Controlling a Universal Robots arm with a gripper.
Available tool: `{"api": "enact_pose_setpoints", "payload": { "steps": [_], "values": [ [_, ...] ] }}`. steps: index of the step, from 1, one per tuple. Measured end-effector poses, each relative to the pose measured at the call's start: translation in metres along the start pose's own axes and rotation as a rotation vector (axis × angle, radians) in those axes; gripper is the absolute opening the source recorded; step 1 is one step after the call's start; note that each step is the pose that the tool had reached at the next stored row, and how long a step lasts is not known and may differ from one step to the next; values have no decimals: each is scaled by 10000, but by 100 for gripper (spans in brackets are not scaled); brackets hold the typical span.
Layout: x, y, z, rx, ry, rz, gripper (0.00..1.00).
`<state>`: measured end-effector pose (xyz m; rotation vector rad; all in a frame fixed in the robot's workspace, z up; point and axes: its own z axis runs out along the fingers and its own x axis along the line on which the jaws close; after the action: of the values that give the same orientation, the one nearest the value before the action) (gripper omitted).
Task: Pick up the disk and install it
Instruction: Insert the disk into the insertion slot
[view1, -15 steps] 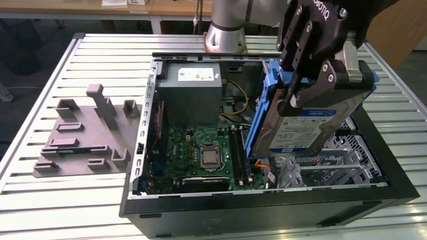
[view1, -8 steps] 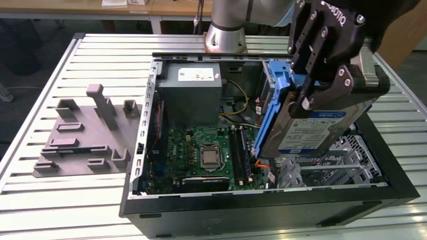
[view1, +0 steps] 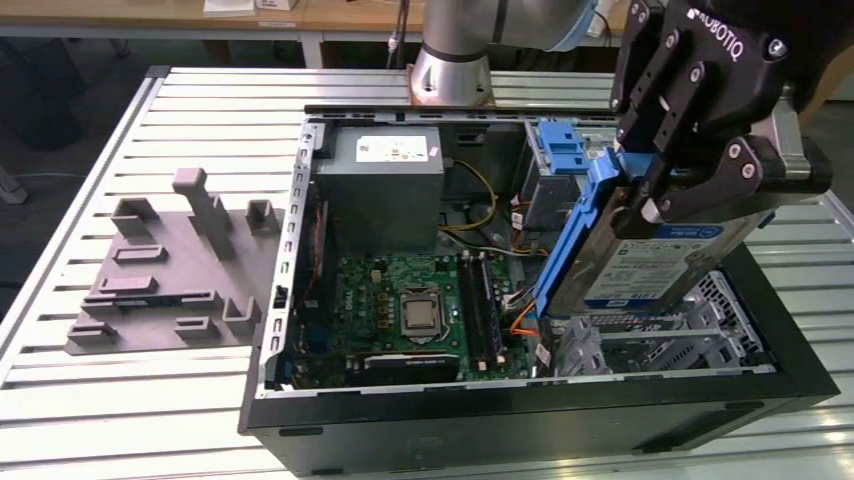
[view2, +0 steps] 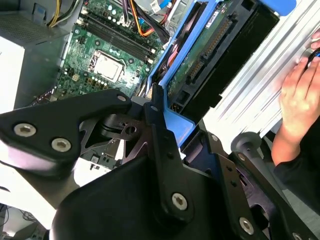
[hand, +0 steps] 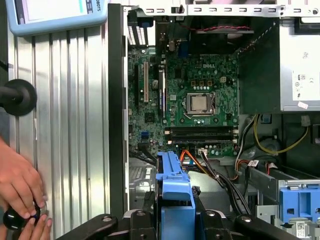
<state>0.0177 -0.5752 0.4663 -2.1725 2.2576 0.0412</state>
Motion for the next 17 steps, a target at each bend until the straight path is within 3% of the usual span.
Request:
{"api": "enact_pose_setpoints", "payload": {
  "steps": [5, 17],
  "values": [
    [-1, -18, 2, 0, -2, -2, 36],
    [-10, -293, 43, -8, -2, 0, 36]
  ]
}}
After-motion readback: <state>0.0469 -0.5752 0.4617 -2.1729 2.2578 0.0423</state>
